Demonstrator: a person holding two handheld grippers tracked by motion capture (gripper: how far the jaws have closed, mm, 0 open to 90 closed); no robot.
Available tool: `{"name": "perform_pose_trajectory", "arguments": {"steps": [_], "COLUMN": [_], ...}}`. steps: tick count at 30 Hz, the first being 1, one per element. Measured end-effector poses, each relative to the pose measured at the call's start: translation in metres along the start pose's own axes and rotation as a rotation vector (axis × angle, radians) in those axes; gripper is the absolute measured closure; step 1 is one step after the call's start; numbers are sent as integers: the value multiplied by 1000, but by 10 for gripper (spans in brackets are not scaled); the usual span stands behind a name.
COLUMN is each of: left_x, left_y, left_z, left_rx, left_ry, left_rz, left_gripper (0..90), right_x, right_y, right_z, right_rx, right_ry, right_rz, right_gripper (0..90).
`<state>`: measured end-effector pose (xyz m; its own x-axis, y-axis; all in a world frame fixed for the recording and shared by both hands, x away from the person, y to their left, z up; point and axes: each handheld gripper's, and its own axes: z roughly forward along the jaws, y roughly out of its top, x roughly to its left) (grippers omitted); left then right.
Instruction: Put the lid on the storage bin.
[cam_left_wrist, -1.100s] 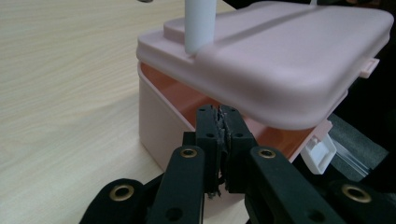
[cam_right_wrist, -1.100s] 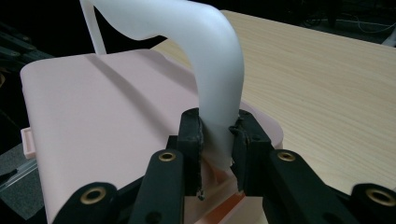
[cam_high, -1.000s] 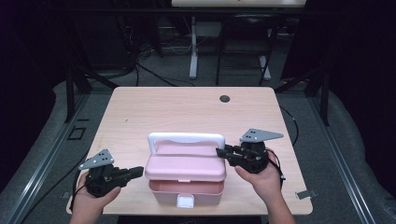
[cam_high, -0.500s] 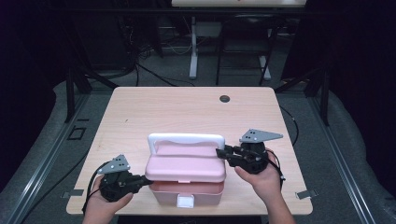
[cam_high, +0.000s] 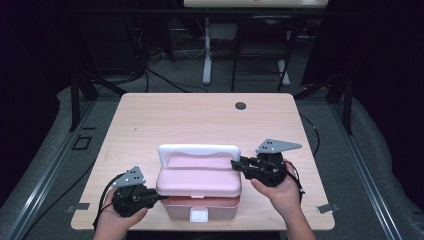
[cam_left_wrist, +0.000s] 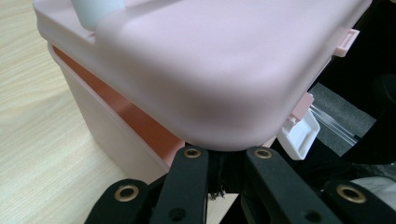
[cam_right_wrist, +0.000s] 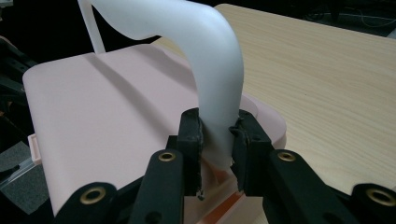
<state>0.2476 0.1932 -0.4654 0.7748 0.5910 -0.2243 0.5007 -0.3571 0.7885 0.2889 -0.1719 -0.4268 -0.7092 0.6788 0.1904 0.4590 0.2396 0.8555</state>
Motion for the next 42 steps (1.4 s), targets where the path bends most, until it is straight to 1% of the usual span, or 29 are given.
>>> {"name": "perform_pose_trajectory", "arguments": {"steps": [4, 8, 10, 16, 17, 19, 20, 23, 24, 26, 28, 32, 33, 34, 36, 39, 42], "left_x": [-1, -2, -2, -2, -1, -1, -1, -1, 0, 0, 0, 1, 1, 1, 1, 1, 1], "left_y": [1, 2, 3, 10, 12, 17, 19, 24, 25, 27, 29, 34, 35, 37, 39, 42, 43], "left_z": [-1, -2, -2, -5, -6, -9, -10, -12, -13, -13, -14, -15, -15, -16, -16, -17, -16], "left_rx": [0, 0, -5, -12, -15, -27, -35, -46, -47, -48, -55, -58, -59, -51, -55, -46, -47], "left_ry": [2, 9, 9, 7, 7, 15, 11, 10, 14, 15, 15, 19, 19, 20, 24, 27, 28], "left_rz": [5, 8, 9, 20, 24, 27, 28, 25, 31, 29, 25, 34, 34, 38, 43, 54, 49], "left_gripper": [894, 895, 895, 895, 895, 895, 896, 896, 896, 896, 896, 896, 896, 896, 896, 896, 896], "right_x": [-1, -2, -2, -4, -3, -2, -1, 0, 0, 0, 1, 5, 5, 5, 6, 9, 14], "right_y": [-1, -1, -1, 1, 1, 1, 0, -4, -5, -8, -12, -25, -27, -30, -34, -38, -41], "right_z": [0, -2, -5, -23, -25, -30, -32, -36, -36, -38, -38, -34, -33, -32, -29, -23, -15], "right_rx": [4, -4, -12, -82, -86, -99, -100, -103, -101, -89, -73, -32, -24, -18, -7, 11, 31], "right_ry": [2, -2, -13, -61, -70, -91, -97, -103, -102, -109, -107, -102, -99, -93, -82, -67, -45], "right_rz": [8, 11, 8, 32, 35, 28, 24, 30, 31, 31, 32, 29, 32, 36, 39, 38, 31], "right_gripper": [738, 723, 722, 733, 740, 751, 752, 768, 771, 794, 810, 810, 812, 817, 825, 822, 812]}}
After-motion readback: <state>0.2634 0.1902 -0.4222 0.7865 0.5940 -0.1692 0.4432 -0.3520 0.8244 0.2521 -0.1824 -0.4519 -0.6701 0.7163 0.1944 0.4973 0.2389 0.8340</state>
